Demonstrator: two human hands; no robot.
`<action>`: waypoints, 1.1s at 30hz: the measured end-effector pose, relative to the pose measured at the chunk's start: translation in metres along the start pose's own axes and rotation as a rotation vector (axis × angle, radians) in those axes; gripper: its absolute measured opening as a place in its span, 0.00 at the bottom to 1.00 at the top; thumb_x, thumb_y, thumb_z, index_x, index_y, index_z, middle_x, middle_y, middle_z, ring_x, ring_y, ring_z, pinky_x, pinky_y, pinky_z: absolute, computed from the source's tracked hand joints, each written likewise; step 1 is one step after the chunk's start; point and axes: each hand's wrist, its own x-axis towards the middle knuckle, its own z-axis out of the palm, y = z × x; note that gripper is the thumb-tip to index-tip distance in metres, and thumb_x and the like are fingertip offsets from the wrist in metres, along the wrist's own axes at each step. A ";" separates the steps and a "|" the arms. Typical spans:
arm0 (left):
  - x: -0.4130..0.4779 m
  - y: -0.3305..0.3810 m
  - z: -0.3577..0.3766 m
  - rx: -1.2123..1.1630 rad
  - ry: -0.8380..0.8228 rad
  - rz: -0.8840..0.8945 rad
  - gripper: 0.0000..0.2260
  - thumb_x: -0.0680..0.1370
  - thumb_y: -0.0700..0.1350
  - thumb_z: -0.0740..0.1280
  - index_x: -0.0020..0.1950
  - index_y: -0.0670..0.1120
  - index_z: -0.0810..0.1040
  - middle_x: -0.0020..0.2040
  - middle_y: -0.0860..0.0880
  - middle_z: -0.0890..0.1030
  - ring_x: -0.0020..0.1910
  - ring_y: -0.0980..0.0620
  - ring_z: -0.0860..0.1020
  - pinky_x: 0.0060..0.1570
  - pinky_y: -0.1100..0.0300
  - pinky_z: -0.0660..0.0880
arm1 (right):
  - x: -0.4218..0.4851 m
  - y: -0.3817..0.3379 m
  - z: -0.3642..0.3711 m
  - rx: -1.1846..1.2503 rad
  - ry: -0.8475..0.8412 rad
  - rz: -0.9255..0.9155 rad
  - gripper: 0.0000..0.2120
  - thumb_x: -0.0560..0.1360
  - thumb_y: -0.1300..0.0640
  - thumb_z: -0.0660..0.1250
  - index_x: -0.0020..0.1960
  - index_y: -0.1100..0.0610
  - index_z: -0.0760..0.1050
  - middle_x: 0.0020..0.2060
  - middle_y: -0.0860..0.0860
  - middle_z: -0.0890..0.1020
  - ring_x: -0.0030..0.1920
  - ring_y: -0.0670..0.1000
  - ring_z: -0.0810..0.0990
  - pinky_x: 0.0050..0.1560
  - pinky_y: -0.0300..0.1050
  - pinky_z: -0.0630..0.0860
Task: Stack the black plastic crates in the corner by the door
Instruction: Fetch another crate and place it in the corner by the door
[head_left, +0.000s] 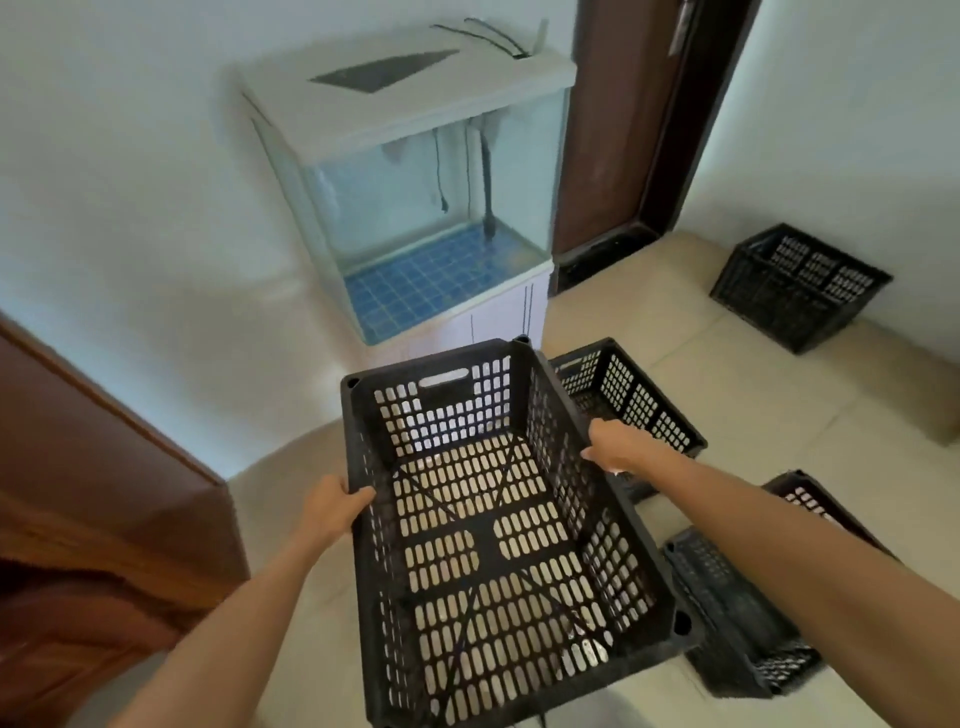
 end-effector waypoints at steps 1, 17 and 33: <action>0.000 0.011 0.006 0.018 -0.025 0.024 0.06 0.76 0.44 0.68 0.43 0.43 0.77 0.42 0.43 0.83 0.42 0.45 0.83 0.45 0.50 0.81 | -0.008 0.017 0.001 0.016 -0.001 0.027 0.20 0.81 0.51 0.60 0.65 0.63 0.69 0.56 0.58 0.78 0.54 0.57 0.79 0.53 0.50 0.76; -0.056 0.257 0.214 0.517 -0.300 0.538 0.13 0.77 0.48 0.67 0.36 0.46 0.68 0.35 0.46 0.77 0.34 0.51 0.78 0.34 0.58 0.71 | -0.200 0.314 0.040 0.472 0.142 0.493 0.20 0.81 0.49 0.59 0.63 0.65 0.71 0.58 0.60 0.79 0.57 0.60 0.79 0.53 0.47 0.74; -0.293 0.426 0.526 0.668 -0.486 0.879 0.12 0.75 0.51 0.70 0.39 0.42 0.78 0.35 0.44 0.83 0.33 0.49 0.81 0.43 0.51 0.79 | -0.438 0.629 0.159 0.638 0.190 0.833 0.21 0.81 0.50 0.59 0.62 0.67 0.72 0.52 0.59 0.80 0.47 0.56 0.78 0.45 0.43 0.74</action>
